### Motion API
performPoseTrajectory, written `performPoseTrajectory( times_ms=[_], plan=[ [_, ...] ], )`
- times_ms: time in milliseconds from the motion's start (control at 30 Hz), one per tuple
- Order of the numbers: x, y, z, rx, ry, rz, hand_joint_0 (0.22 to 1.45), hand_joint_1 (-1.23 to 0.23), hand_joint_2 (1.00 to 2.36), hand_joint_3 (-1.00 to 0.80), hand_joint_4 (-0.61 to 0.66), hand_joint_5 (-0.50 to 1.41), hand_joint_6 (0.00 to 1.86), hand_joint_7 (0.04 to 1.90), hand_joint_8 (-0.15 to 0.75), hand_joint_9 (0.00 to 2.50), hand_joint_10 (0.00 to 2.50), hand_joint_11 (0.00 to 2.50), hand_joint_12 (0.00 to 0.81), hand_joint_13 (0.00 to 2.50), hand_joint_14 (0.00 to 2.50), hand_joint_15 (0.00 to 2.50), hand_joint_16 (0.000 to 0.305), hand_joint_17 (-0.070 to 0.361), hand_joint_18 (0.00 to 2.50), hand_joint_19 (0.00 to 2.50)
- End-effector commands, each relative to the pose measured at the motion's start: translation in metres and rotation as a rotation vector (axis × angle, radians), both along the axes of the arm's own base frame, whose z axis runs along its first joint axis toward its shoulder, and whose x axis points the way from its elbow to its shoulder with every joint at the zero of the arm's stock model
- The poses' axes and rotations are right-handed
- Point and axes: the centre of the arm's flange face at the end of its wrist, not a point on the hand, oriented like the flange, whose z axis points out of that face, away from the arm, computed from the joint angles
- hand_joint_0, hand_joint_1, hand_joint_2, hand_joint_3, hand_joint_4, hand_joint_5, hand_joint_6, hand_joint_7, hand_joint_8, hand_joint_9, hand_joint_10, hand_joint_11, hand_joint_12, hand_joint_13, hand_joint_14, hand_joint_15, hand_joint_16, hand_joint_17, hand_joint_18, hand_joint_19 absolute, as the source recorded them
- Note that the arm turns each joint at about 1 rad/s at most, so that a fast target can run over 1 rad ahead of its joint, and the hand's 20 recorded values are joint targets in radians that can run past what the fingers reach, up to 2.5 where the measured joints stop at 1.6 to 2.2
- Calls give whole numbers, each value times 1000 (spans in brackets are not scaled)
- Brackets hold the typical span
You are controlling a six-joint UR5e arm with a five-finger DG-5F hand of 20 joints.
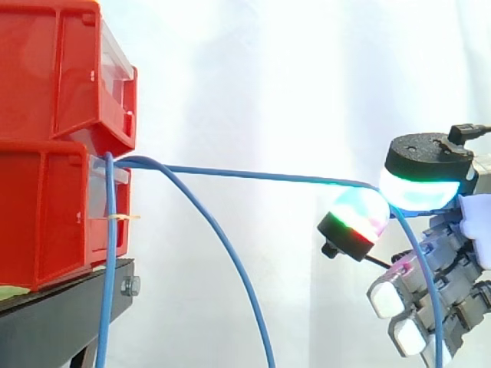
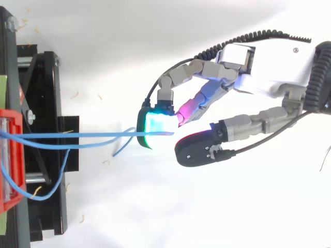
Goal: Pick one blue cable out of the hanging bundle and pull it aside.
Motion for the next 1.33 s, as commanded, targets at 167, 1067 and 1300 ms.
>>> performPoseTrajectory(
  times_ms=[167, 1067, 1300],
  plan=[
    [0, 0, 0, 1, 0, -1, 494, -843, 1587, 61, -231, -13, 841, 1301, 274, 937, 4, 189, 419, 829, 13, 450, 68, 153, 801, 326],
    [0, 0, 0, -1, 0, 0, 496, -845, 1582, 62, -228, -13, 839, 1306, 275, 933, 4, 184, 425, 815, 13, 453, 68, 152, 801, 324],
    [0, 0, 0, -1, 0, 0, 496, -848, 1579, 64, -231, -12, 839, 1302, 275, 933, 4, 189, 426, 815, 13, 452, 68, 152, 801, 324]
  ],
)
